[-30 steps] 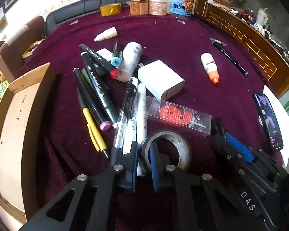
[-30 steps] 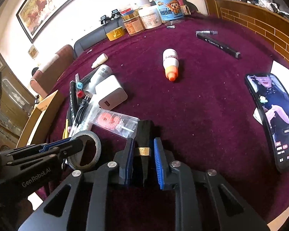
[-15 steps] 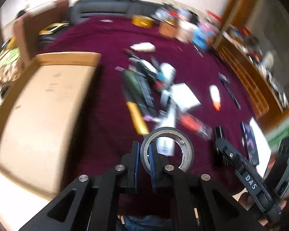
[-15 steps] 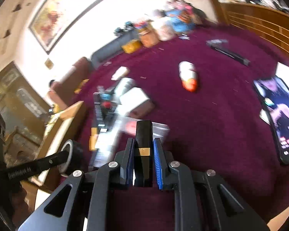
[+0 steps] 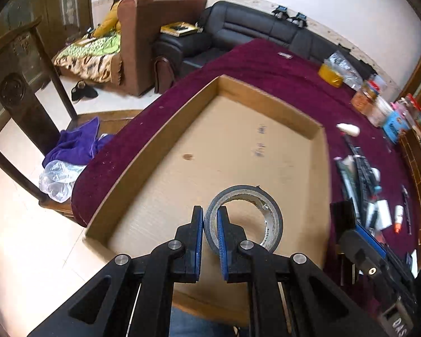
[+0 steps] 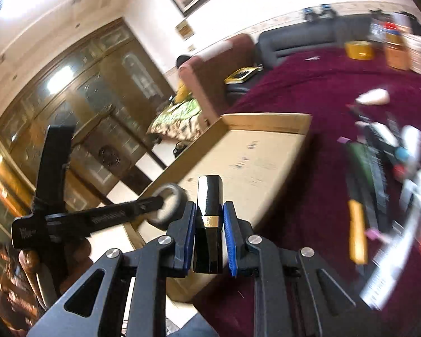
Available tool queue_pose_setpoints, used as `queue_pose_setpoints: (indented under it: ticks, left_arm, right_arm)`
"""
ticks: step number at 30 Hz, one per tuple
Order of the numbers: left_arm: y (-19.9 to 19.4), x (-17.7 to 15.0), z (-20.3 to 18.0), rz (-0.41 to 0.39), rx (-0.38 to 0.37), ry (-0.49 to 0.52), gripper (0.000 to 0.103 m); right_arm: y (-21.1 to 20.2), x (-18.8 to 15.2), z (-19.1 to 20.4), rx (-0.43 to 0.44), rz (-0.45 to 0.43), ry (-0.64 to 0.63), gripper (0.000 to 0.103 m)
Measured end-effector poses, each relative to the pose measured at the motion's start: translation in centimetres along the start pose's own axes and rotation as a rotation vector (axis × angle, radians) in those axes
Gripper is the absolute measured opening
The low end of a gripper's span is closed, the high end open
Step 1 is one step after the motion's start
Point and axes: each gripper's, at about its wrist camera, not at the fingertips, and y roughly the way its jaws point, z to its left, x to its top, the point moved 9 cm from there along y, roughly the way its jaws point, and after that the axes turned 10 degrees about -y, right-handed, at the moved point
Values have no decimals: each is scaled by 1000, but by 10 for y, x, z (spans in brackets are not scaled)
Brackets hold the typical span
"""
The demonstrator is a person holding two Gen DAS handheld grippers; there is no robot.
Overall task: Organize rigid objects
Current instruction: 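Carry the tube and tape roll into the cardboard tray and open both tools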
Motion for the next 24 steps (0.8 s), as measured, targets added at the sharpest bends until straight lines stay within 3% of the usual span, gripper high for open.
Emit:
queue_pose_setpoints:
  ticks: [6, 15, 18, 19, 20, 21, 24]
  left_arm:
    - [26, 0, 14, 43, 70, 18, 9]
    - [35, -3, 10, 55, 93, 58, 10]
    - [36, -2, 13, 63, 61, 32, 12]
    - [35, -2, 14, 68, 42, 16, 16]
    - [34, -2, 14, 72, 16, 3, 29]
    - [33, -2, 15, 75, -5, -11, 48]
    - [18, 0, 10, 35, -107, -34, 72]
  right_arm:
    - [52, -9, 11, -56, 133, -106, 19]
    - [64, -33, 21, -187, 229, -245, 20]
    - [61, -35, 26, -171, 220, -273, 30]
    - [58, -35, 28, -152, 206, -268, 38]
    - [56, -35, 28, -136, 188, -260, 44]
    - [50, -33, 29, -110, 161, -251, 46]
    - [32, -29, 31, -70, 103, -235, 51]
